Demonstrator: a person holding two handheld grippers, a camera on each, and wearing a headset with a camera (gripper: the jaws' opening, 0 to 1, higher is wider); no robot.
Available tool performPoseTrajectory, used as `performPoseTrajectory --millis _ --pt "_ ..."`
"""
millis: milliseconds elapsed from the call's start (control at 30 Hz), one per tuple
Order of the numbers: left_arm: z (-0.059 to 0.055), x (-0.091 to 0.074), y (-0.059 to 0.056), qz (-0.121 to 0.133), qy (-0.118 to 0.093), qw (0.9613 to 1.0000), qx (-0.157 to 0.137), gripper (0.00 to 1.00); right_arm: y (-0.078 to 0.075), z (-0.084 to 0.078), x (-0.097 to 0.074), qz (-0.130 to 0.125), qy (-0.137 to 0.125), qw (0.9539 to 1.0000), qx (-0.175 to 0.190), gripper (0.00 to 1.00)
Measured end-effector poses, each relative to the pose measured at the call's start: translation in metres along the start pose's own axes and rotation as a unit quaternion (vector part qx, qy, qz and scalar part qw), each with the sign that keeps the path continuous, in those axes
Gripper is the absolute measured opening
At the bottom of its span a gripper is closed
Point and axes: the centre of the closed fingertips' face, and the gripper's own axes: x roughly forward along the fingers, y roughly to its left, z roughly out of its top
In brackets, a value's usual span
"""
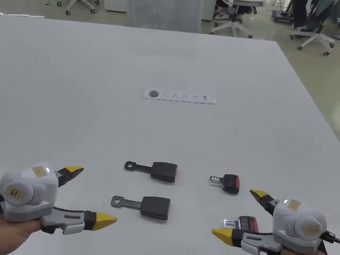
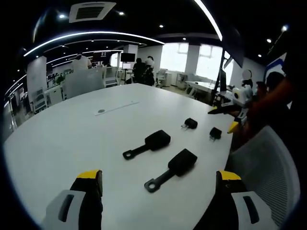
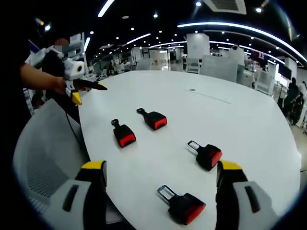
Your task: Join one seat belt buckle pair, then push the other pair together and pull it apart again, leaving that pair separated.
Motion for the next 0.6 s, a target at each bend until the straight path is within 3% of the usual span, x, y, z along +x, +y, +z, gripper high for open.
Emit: performPoseTrajectory --millis 600 --pt "0.0015 0.0015 0.0028 0.000 -0.003 1.0000 0.002 1.00 0.0000 0.0003 0.0003 0.000 0.003 1.0000 -0.001 0.96"
